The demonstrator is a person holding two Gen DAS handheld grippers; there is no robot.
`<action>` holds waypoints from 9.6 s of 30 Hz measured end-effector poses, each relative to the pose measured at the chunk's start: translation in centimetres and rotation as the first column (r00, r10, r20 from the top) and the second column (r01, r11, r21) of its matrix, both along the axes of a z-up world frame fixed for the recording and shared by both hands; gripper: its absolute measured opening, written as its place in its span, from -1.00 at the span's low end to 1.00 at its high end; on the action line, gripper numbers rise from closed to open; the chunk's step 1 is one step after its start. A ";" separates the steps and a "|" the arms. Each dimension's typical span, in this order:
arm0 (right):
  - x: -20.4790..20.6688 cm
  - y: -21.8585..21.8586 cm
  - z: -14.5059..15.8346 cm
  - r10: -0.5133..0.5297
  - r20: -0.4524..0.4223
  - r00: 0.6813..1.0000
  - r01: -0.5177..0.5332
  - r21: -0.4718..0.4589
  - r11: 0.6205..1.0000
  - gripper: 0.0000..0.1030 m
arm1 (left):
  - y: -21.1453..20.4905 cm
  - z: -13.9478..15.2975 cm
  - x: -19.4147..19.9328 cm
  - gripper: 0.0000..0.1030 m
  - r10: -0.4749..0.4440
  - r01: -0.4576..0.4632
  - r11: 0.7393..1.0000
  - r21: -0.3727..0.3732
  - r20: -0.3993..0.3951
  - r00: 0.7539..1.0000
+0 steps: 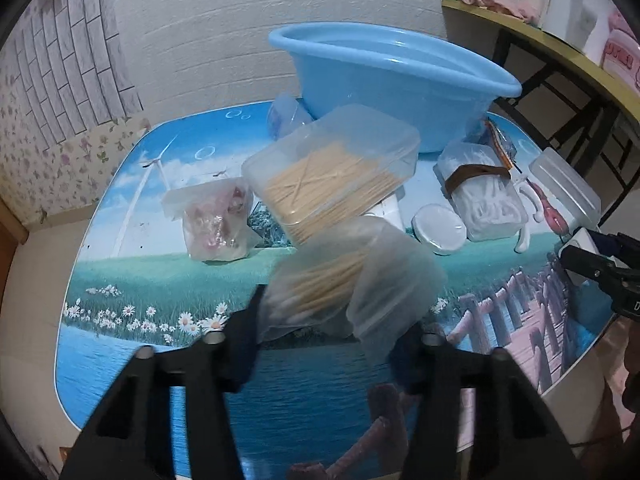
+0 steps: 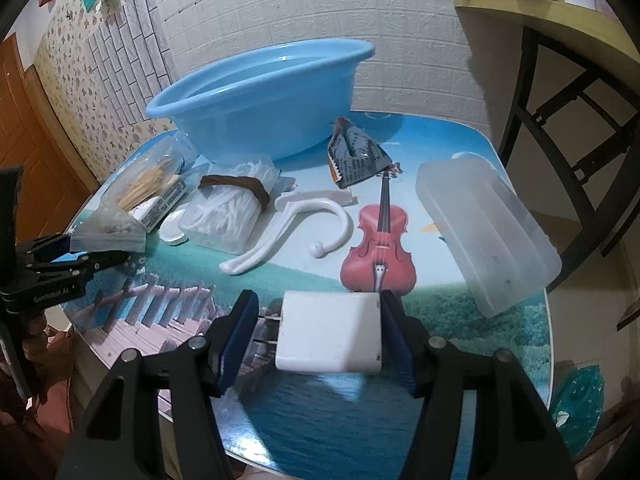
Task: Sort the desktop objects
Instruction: 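Lift the swab bag with the left gripper while the right gripper lifts the charger, then carry the swab bag and charger over the blue basin with both grippers, then release the swab bag and charger into the basin and withdraw both grippers, then move both open grippers back over the table toward the remaining items, then close the left gripper on the small bag with red contents, then lift the red-filled bag with the left gripper while the right gripper grasps the white hook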
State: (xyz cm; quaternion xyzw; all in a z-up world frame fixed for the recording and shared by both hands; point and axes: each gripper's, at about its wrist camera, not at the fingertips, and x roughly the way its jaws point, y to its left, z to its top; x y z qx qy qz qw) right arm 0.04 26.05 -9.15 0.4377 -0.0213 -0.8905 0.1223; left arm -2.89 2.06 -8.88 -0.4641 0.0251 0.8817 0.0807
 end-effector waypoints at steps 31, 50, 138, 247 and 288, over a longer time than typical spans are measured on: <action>1.5 -1.0 5.5 -0.009 -0.124 0.992 0.003 -0.047 0.999 0.16 | -2.2 6.9 1.2 -0.33 0.061 -0.052 0.994 0.092 -0.106 0.993; -4.1 -3.7 10.2 0.099 -0.257 0.961 -0.125 -0.085 0.989 0.16 | -0.2 11.4 -5.7 -0.33 0.025 -0.010 0.996 0.089 -0.171 0.985; 0.2 -4.1 4.6 0.034 -0.123 0.992 -0.024 0.081 0.996 1.00 | -7.6 5.1 -0.5 0.85 0.271 -0.271 0.963 -0.008 -0.031 0.962; -6.2 -1.5 0.5 -0.050 -0.024 0.998 0.052 0.068 0.996 0.91 | -7.7 -1.0 -7.5 0.99 0.122 -0.122 0.992 -0.020 0.010 0.992; -3.0 -1.7 0.7 0.039 -0.017 0.999 -0.037 0.109 0.993 -0.04 | -7.0 1.4 -1.2 -0.23 0.089 -0.089 0.996 0.006 -0.012 0.996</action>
